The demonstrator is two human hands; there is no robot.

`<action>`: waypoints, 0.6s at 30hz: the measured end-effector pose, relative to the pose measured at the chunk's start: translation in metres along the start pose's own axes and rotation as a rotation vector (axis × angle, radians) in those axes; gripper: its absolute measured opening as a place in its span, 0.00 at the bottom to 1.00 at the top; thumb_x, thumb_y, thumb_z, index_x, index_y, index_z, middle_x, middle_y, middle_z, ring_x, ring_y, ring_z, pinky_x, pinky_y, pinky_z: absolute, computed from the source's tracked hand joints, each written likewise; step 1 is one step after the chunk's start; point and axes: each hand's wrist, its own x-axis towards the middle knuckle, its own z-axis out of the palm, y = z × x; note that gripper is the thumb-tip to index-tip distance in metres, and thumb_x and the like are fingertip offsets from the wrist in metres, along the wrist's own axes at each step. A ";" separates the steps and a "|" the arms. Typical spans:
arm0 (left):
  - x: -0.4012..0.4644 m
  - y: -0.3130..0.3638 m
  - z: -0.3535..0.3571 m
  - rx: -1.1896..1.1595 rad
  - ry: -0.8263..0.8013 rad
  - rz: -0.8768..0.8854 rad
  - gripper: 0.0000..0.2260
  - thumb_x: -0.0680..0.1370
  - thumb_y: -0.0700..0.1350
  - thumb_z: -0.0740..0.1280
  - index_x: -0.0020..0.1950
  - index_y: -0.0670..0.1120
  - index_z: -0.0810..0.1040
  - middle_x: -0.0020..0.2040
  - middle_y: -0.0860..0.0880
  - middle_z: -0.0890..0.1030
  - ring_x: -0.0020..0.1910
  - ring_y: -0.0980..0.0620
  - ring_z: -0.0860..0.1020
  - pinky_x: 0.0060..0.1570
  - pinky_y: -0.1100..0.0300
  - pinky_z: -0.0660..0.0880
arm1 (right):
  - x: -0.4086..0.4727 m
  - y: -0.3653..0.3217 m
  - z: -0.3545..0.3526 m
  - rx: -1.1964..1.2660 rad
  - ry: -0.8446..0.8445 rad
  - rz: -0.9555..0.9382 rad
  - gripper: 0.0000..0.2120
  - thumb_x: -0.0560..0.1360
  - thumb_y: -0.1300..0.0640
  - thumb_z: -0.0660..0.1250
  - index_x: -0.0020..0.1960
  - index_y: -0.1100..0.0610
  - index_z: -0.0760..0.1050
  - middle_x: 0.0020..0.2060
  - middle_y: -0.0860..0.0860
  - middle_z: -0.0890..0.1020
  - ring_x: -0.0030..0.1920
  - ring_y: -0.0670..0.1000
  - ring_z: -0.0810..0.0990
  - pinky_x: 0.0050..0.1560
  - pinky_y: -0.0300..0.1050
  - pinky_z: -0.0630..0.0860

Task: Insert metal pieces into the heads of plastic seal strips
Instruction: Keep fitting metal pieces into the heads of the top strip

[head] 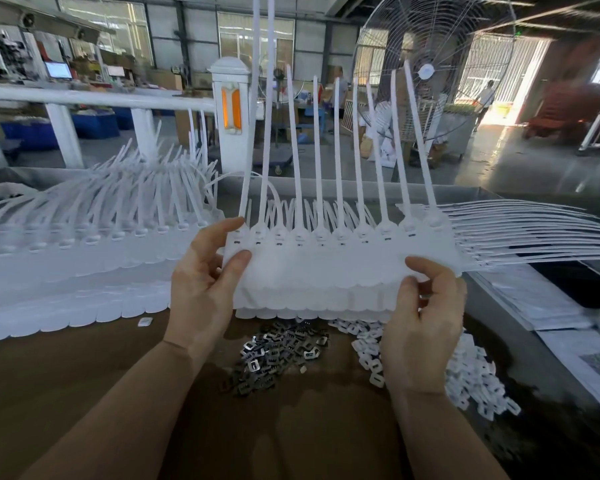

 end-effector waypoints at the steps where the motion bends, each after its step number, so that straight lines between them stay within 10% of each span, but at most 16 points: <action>1: 0.000 0.001 0.000 -0.001 0.000 0.004 0.19 0.77 0.38 0.66 0.56 0.63 0.75 0.50 0.65 0.78 0.42 0.63 0.73 0.45 0.71 0.71 | 0.000 0.000 0.000 0.003 0.003 0.004 0.12 0.77 0.68 0.60 0.51 0.52 0.74 0.44 0.41 0.69 0.45 0.52 0.71 0.45 0.30 0.66; 7: -0.002 0.005 0.001 -0.035 -0.027 0.022 0.13 0.75 0.46 0.68 0.57 0.61 0.75 0.42 0.50 0.75 0.34 0.44 0.68 0.35 0.53 0.70 | 0.000 -0.001 -0.002 0.071 0.039 0.040 0.13 0.78 0.67 0.57 0.52 0.51 0.73 0.47 0.48 0.69 0.42 0.55 0.72 0.43 0.42 0.70; 15: -0.001 -0.001 0.002 0.048 -0.003 -0.191 0.16 0.75 0.41 0.69 0.55 0.61 0.76 0.51 0.55 0.76 0.39 0.64 0.73 0.43 0.73 0.71 | 0.001 -0.002 -0.002 0.019 0.026 0.048 0.12 0.78 0.67 0.57 0.52 0.52 0.74 0.47 0.42 0.69 0.42 0.57 0.73 0.43 0.52 0.72; 18: 0.000 -0.005 0.001 0.122 -0.048 -0.287 0.14 0.75 0.43 0.70 0.56 0.59 0.76 0.48 0.53 0.76 0.42 0.56 0.74 0.43 0.66 0.72 | 0.002 0.001 -0.002 -0.014 0.014 0.091 0.12 0.78 0.66 0.56 0.52 0.53 0.74 0.47 0.43 0.69 0.47 0.55 0.74 0.47 0.48 0.72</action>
